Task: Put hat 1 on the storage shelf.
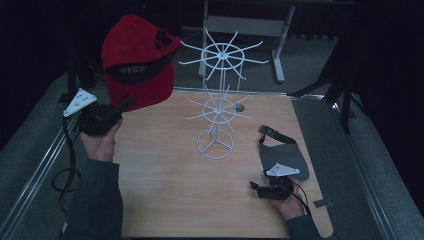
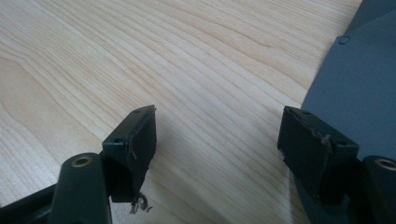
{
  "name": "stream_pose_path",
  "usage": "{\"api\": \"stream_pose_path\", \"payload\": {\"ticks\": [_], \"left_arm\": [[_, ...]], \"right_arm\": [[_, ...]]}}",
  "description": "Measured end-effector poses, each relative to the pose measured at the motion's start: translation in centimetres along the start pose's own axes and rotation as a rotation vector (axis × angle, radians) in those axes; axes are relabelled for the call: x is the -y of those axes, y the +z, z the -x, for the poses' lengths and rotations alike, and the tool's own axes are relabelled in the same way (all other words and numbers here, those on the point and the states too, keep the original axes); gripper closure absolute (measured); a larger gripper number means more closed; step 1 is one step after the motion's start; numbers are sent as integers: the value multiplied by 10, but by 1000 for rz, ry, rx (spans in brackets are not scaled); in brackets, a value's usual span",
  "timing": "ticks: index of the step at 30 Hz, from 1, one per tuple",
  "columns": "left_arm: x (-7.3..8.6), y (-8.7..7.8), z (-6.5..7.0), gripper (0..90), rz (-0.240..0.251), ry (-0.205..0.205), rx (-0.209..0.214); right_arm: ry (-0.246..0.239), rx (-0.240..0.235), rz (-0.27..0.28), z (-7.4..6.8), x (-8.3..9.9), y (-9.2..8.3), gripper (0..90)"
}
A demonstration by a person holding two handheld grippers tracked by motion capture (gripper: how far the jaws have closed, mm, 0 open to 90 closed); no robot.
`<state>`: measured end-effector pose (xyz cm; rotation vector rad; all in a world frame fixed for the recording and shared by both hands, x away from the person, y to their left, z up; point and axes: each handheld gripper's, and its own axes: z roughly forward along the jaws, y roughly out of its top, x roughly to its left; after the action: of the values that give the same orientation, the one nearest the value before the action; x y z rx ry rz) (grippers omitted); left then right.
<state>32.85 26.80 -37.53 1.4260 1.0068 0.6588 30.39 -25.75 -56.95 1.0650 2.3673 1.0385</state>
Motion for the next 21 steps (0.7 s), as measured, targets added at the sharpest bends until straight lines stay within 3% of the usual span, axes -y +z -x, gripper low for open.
{"api": "stream_pose_path", "payload": {"ticks": [6, 15, 21], "left_arm": [[-3, -1, -1, 858, 18, -24, 20], [-4, -1, -2, 858, 44, -58, 100], [-4, 0, -2, 858, 44, -59, 118]], "right_arm": [[-1, 0, 0, 0, 0, 0, 280], [-1, 1, 1, 1, -1, 1, 279], [-1, 1, 0, 1, -1, 1, 279]]}}
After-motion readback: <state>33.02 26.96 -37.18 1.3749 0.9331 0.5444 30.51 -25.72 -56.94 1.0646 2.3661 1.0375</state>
